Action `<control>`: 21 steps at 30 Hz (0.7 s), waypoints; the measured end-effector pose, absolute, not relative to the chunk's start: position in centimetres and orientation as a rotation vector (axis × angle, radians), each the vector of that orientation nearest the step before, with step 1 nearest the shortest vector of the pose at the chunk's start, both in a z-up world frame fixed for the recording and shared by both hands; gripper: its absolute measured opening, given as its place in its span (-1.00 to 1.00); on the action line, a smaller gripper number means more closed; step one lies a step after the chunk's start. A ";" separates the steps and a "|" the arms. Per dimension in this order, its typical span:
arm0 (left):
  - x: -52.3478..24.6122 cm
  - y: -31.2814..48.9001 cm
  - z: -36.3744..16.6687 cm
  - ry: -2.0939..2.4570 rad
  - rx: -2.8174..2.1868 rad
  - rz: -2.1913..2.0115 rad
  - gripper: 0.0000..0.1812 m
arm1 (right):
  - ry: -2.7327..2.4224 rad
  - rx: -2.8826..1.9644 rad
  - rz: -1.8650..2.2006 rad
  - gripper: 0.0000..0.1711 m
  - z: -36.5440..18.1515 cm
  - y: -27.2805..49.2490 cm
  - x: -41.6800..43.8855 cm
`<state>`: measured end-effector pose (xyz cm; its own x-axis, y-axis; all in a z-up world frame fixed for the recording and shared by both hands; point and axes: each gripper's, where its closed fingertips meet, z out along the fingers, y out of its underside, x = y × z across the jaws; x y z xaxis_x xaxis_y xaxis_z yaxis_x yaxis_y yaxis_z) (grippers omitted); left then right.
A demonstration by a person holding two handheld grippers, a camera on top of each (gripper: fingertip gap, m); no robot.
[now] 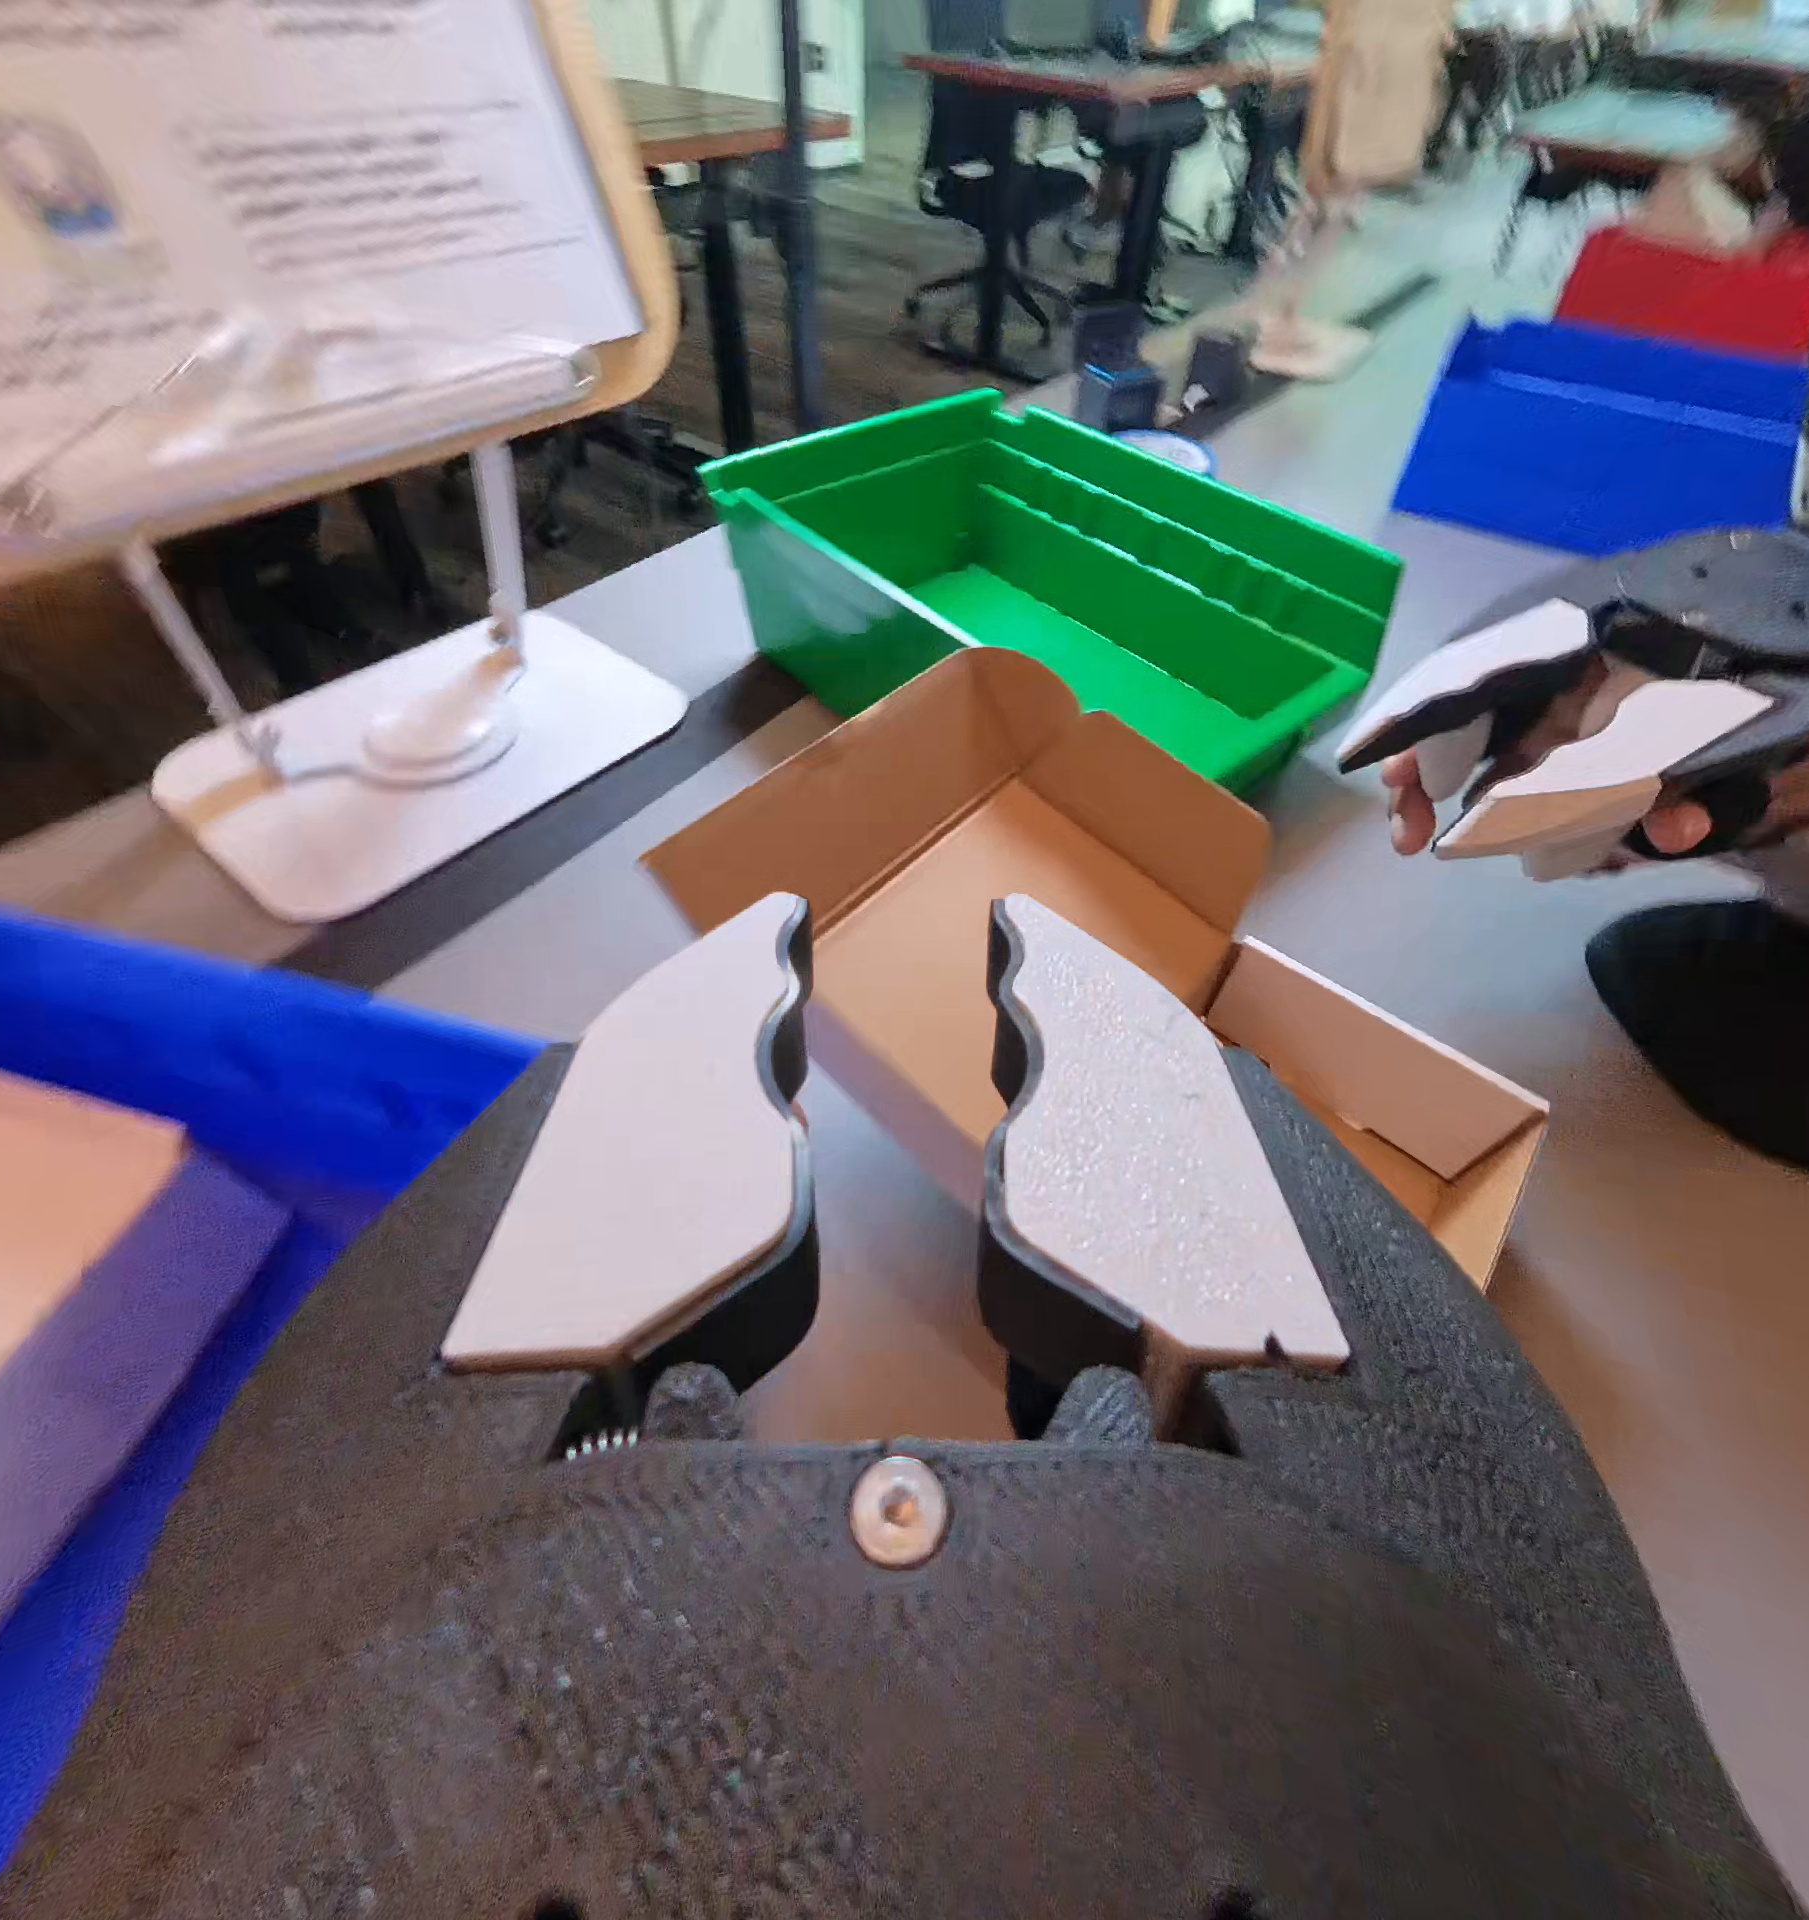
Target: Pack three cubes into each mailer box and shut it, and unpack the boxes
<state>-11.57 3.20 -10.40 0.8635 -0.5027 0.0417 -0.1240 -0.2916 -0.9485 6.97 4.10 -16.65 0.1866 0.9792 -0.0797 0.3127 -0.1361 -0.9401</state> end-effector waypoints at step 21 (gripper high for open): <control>-8.2 -0.5 -17.4 0.682 -1.867 -0.408 -0.76 | -1.264 -1.466 0.745 -0.88 -16.8 4.2 2.4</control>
